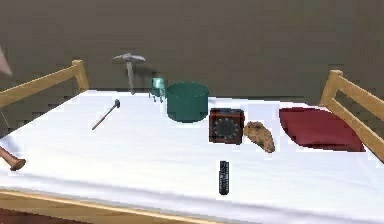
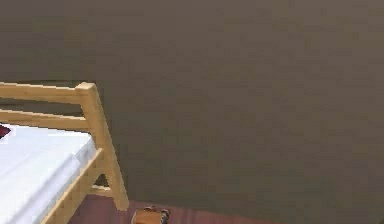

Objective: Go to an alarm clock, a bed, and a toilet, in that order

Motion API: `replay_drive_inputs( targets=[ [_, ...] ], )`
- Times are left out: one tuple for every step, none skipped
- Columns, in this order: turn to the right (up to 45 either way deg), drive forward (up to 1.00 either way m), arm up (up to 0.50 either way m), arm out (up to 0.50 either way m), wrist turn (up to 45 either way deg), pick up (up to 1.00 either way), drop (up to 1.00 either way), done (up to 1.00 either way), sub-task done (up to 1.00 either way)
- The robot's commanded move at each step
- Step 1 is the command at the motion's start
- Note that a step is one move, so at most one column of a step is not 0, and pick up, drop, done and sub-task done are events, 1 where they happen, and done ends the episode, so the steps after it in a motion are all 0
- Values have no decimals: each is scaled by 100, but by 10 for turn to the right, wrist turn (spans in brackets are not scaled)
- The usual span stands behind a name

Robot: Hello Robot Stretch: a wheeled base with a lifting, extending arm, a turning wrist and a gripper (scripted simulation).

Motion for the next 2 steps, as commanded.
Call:
replay_drive_inputs(
  targets=[
    [0,0,0,0,0,0,0,0,100],
    [-450,0,0,0,0,0,0,0,0]
  ],
)
